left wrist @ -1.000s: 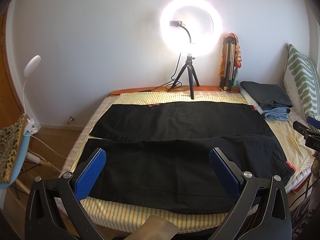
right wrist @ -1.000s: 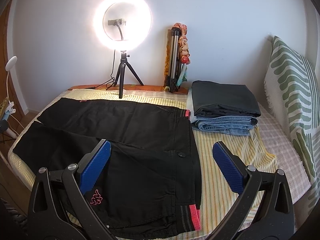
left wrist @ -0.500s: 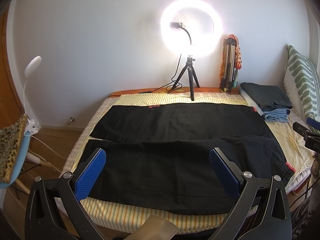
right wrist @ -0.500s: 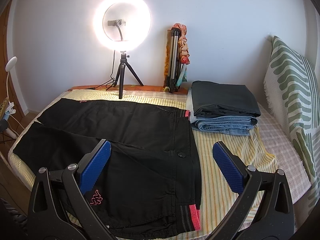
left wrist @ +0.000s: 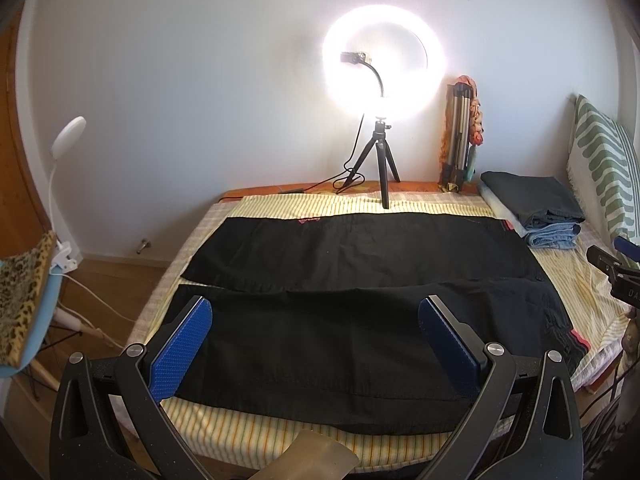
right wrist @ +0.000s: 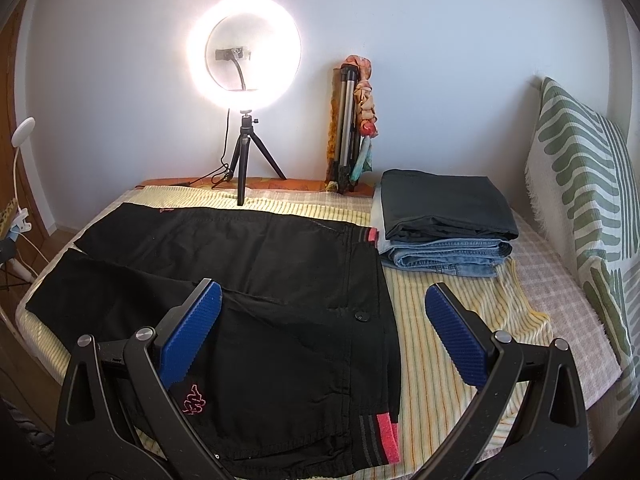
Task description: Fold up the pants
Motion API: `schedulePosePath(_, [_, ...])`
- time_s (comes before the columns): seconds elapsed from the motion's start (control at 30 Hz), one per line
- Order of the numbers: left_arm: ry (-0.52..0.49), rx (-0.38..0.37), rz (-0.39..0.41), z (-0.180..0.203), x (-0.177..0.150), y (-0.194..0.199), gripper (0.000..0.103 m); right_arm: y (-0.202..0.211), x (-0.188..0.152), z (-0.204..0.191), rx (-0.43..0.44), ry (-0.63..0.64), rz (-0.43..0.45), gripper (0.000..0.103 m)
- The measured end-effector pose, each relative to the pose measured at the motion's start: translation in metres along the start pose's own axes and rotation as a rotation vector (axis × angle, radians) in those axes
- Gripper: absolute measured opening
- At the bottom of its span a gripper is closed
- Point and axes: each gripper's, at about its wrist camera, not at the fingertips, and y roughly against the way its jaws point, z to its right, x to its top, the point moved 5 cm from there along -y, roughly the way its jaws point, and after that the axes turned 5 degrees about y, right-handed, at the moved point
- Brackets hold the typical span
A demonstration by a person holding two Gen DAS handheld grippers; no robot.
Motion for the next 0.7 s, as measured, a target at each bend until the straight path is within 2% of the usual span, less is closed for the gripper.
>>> schedulePosePath(0.7, [-0.003, 0.000, 0.002, 0.0024, 0.0000, 0.0001, 0.103, 0.0010, -0.0006, 0.0014, -0.001, -0.003, -0.002, 0.103])
